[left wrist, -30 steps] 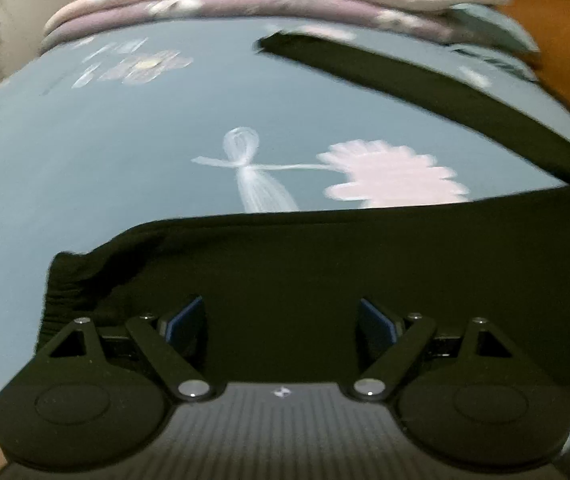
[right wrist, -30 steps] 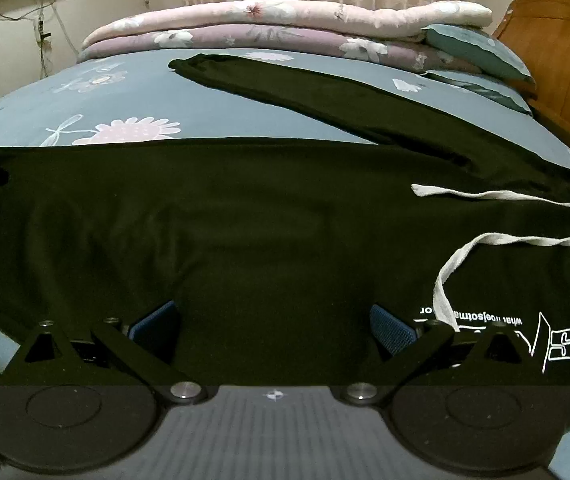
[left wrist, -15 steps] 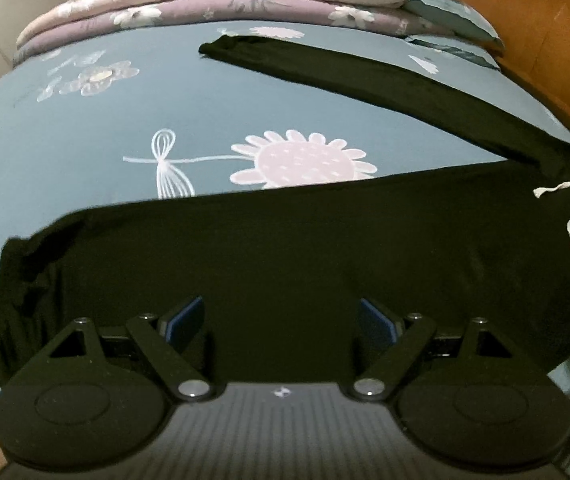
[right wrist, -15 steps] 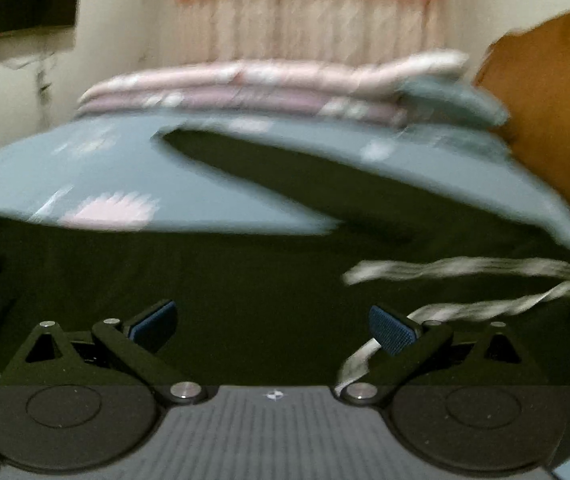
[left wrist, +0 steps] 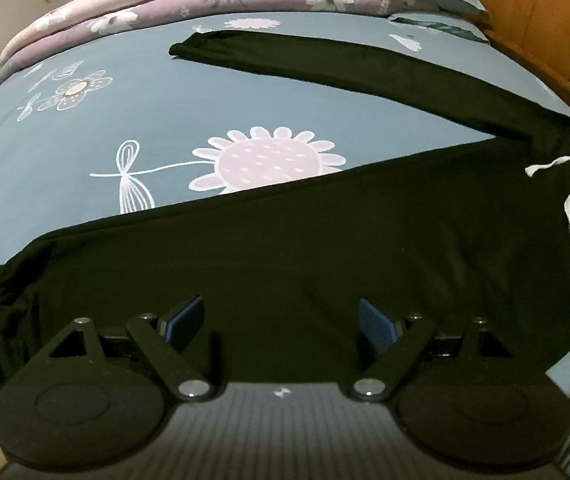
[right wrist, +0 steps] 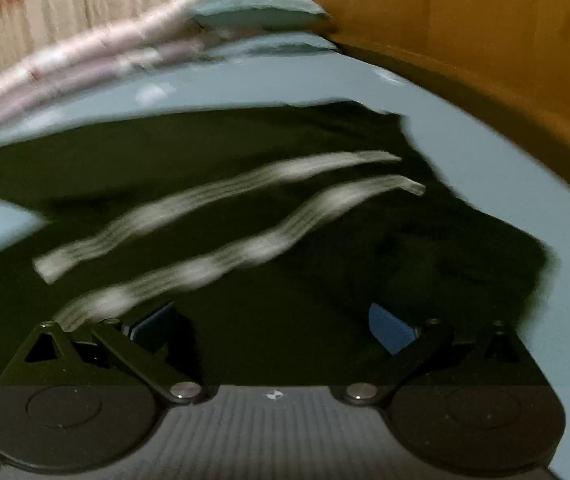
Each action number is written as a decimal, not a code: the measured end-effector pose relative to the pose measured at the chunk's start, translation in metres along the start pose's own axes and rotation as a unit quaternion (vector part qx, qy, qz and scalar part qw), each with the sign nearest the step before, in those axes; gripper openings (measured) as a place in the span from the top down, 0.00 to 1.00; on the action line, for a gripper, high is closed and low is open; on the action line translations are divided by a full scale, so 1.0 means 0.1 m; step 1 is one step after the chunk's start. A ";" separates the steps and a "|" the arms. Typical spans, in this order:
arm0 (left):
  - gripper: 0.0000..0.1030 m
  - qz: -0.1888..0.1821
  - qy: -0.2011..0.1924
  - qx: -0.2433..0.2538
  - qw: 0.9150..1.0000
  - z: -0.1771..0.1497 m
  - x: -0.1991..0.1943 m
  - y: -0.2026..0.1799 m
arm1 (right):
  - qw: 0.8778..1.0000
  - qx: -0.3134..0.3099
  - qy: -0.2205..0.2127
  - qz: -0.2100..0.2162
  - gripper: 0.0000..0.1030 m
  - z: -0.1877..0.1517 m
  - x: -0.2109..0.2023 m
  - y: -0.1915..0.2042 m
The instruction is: Fold clothes
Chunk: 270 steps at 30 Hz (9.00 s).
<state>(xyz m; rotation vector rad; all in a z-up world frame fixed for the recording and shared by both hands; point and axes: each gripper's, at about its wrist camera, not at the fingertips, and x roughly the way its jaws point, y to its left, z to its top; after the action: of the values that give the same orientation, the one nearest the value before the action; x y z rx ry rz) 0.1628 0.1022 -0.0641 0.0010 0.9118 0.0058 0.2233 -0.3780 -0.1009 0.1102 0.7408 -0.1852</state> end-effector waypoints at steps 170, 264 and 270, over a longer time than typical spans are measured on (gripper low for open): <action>0.01 -0.104 -0.047 0.075 0.991 -0.23 -0.30 -0.51 | 0.947 0.029 0.045 0.318 0.00 -0.26 -0.61 0.93; 0.01 -0.322 0.145 0.205 0.913 3.07 2.75 -4.82 | 0.996 -0.082 0.003 0.041 0.00 0.53 0.55 0.24; 0.01 -0.307 0.126 0.186 0.925 3.21 2.63 -4.68 | 0.996 -0.081 0.001 0.042 0.00 0.53 0.54 0.24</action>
<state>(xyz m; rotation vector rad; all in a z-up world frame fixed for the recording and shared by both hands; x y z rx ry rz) 0.5798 -0.3634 -0.0772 0.0686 1.1269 -0.7688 0.3022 -0.3701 -0.0984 -0.0141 0.7490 -0.0450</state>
